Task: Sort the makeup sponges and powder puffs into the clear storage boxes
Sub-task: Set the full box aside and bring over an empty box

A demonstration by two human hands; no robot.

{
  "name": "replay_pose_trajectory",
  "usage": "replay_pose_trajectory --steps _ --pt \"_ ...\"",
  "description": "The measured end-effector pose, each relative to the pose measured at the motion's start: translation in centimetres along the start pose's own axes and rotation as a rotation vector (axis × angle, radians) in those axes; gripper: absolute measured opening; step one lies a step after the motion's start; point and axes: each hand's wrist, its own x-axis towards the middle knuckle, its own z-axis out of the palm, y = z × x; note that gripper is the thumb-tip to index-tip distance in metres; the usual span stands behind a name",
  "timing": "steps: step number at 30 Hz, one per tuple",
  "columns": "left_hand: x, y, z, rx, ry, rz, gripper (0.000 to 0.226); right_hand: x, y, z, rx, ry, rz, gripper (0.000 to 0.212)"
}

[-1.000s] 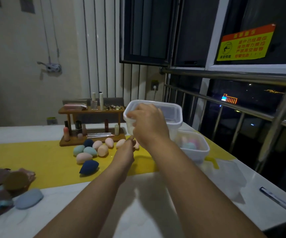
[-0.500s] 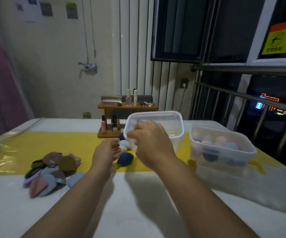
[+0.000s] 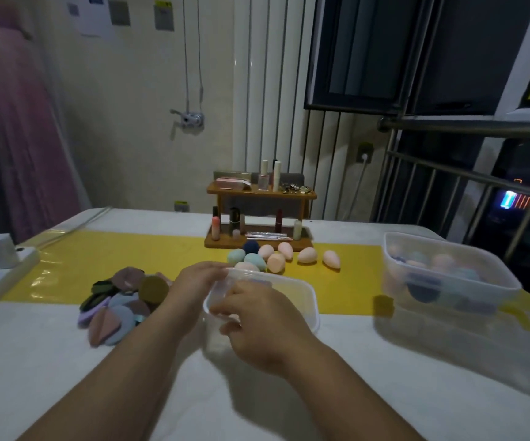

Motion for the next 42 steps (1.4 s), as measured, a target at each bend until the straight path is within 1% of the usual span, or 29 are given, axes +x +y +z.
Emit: replay_pose_trajectory --steps 2,3,6,9,11,13,15,18,22,25,27,29,31,33,34,35,36,38,39,40,42 --pt "0.0 -0.1 -0.1 0.016 0.022 -0.003 0.024 0.1 0.7 -0.3 0.104 0.067 0.013 0.020" --pt "0.0 -0.1 -0.1 0.015 0.032 -0.013 0.025 0.2 1.4 -0.7 0.156 0.124 0.042 0.019" --pt "0.7 -0.1 -0.7 0.040 0.075 -0.036 0.023 0.8 4.9 -2.3 0.292 0.283 0.213 0.016" --pt "1.7 0.0 -0.9 0.136 0.076 -0.033 0.020 1.4 8.5 -2.8 0.420 0.333 0.375 0.018" --pt "2.3 0.3 -0.9 0.200 0.063 -0.043 0.020 2.1 10.4 -2.4 0.511 0.343 0.435 0.022" --pt "2.7 0.4 -0.8 0.216 0.047 -0.030 0.020 2.9 11.7 -1.9 0.605 0.345 0.494 0.027" --pt "2.9 0.0 -0.9 0.190 0.067 0.002 0.022 3.4 12.8 -1.2 0.675 0.331 0.562 0.032" --pt "3.1 -1.2 -1.5 0.158 0.127 0.052 0.021 2.6 13.6 -0.1 0.790 0.300 0.610 0.029" --pt "3.5 -1.6 -1.7 0.119 0.179 0.071 0.011 2.1 13.2 -0.3 0.951 0.231 0.514 0.020" --pt "3.6 -1.7 -1.6 0.113 0.161 0.058 0.014 2.1 12.8 -0.1 0.900 0.154 0.454 0.020" --pt "3.1 -1.8 -1.5 0.108 0.140 0.066 0.018 2.2 12.6 0.2 0.886 0.193 0.461 0.020" --pt "2.7 -1.7 -1.5 0.092 0.127 0.070 0.022 2.4 12.6 0.2 0.929 0.266 0.510 0.021" --pt "3.1 -1.6 -1.5 0.122 0.118 0.075 0.027 2.8 13.4 0.4 0.868 0.316 0.580 0.024" --pt "3.8 -1.7 -1.7 0.201 0.097 0.058 0.030 3.1 14.4 1.1 0.754 0.283 0.615 0.024" --pt "3.9 -1.8 -1.7 0.209 0.103 0.042 0.031 3.1 14.6 1.5 0.734 0.236 0.614 0.019" --pt "3.7 -1.8 -1.7 0.194 0.118 0.048 0.031 3.1 14.5 1.9 0.766 0.176 0.602 0.013" --pt "3.6 -1.8 -1.6 0.174 0.136 0.071 0.032 3.1 14.3 2.1 0.839 0.120 0.588 0.015" --pt "3.0 -1.5 -1.4 0.150 0.155 0.091 0.032 3.4 13.8 2.2 1.080 0.012 0.627 0.029" --pt "3.0 -1.6 -1.4 0.154 0.155 0.087 0.032 3.8 13.7 2.2 1.198 -0.025 0.672 0.029" --pt "3.3 -1.7 -1.4 0.159 0.151 0.073 0.030 4.2 13.8 2.1 1.276 -0.044 0.699 0.027" --pt "3.9 -2.0 -1.9 0.148 0.136 -0.008 0.023 4.7 14.0 2.0 1.326 -0.040 0.711 0.022"
